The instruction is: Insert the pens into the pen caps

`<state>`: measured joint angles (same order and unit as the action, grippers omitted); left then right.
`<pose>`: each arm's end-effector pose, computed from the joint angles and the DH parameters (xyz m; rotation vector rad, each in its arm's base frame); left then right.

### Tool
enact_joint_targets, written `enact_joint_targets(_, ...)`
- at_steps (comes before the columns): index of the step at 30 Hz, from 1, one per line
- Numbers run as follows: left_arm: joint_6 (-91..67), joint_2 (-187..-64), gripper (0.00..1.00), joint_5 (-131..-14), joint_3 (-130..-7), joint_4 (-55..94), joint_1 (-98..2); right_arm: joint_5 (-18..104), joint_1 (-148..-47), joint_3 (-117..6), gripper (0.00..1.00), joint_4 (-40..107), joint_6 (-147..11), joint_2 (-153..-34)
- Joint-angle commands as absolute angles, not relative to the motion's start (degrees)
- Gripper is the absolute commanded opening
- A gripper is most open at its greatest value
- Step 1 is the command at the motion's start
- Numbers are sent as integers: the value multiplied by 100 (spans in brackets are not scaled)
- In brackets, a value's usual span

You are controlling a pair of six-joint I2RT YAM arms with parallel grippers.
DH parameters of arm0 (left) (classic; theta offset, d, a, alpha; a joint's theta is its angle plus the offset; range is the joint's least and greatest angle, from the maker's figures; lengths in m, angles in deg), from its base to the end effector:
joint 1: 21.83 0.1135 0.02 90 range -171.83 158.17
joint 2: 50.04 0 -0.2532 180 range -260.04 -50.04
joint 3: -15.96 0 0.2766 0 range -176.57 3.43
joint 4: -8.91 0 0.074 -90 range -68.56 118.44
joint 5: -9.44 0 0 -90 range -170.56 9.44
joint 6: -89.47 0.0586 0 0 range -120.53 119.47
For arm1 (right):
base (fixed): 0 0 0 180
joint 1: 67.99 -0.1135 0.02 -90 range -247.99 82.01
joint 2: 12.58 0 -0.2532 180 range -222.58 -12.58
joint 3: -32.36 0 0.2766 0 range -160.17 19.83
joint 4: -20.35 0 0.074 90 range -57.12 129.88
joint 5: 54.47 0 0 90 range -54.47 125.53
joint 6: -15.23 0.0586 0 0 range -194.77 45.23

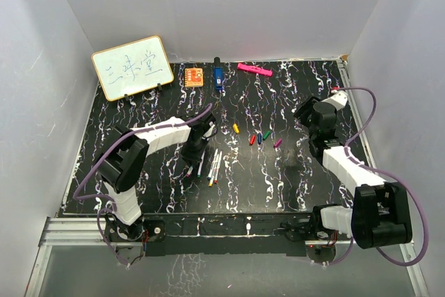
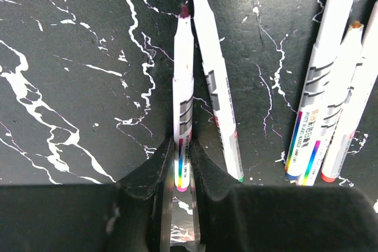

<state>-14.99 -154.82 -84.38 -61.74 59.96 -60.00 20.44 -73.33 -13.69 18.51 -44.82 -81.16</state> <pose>0.2840 -0.2182 0.1028 0.5912 2.8658 -0.0474 0.3053 0.0132 0.1971 0.5792 1.8328 0.1595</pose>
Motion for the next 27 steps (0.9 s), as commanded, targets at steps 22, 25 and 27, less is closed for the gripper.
enact_joint_targets(22,-1293,-14194,0,-9284,-6108,5879,-5894,305,-9003,-2614,38,4669,-3462,-9398)
enact_joint_targets(25,-1300,-13940,0,-9306,-6130,5866,-5896,325,-9073,-2744,38,4865,-3395,-9571)
enact_joint_targets(27,-1285,-13686,0,-9248,-6064,5687,-5892,288,-9148,-2795,39,4973,-3323,-9674)
